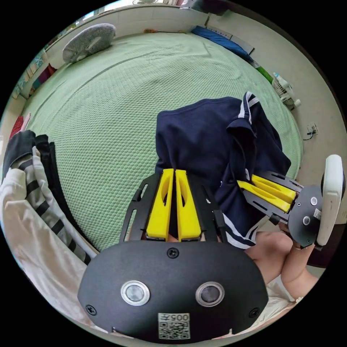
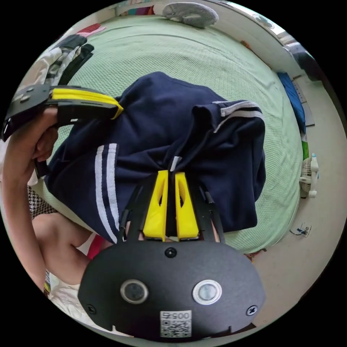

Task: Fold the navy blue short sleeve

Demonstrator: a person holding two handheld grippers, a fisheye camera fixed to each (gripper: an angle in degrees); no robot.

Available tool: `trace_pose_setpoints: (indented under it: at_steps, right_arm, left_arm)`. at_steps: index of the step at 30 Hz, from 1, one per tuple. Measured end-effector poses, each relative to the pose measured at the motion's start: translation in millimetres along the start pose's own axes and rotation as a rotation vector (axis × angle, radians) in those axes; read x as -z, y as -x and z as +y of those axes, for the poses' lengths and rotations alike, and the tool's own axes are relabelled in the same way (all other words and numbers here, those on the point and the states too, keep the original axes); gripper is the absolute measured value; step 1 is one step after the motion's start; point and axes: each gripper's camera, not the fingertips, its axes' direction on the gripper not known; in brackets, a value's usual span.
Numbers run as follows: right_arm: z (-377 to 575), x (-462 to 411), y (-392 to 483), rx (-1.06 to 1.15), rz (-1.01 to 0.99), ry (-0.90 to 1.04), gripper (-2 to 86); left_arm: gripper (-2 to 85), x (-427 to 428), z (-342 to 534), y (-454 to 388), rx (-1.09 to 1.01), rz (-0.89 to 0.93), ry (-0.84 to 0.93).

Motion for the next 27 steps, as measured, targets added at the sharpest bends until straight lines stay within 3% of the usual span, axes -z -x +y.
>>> trace_pose_setpoints:
  at_steps: [7,13,16,20,25,27]
  right_arm:
    - [55.4,33.2,-47.1,-0.195,-0.122,-0.136,-0.8]
    - [94.0,44.6,-82.0,-0.392,0.076,-0.206,-0.9]
    - [108.5,45.3,-107.5,-0.489,0.021,-0.235,-0.9]
    - [125.6,48.4,-122.0,-0.562,0.022,-0.265,-0.1]
    - [132.6,25.6,-133.0,-0.585,0.095,-0.103,7.1]
    - [142.8,28.7,-141.6,-0.643,0.102,-0.13,9.8]
  left_arm:
    - [0.1,58.3,44.4,25.5,0.157,-0.021,-0.174]
    - [0.1,111.5,97.9,54.0,0.381,-0.218,-0.357]
    - [0.4,126.1,124.5,67.6,0.442,-0.137,-0.421]
    - [1.7,130.1,140.5,63.7,0.377,0.041,-0.371]
    - [5.2,148.0,154.6,51.9,0.353,-0.04,-0.4]
    - [5.4,150.3,156.7,48.4,0.349,-0.084,-0.408]
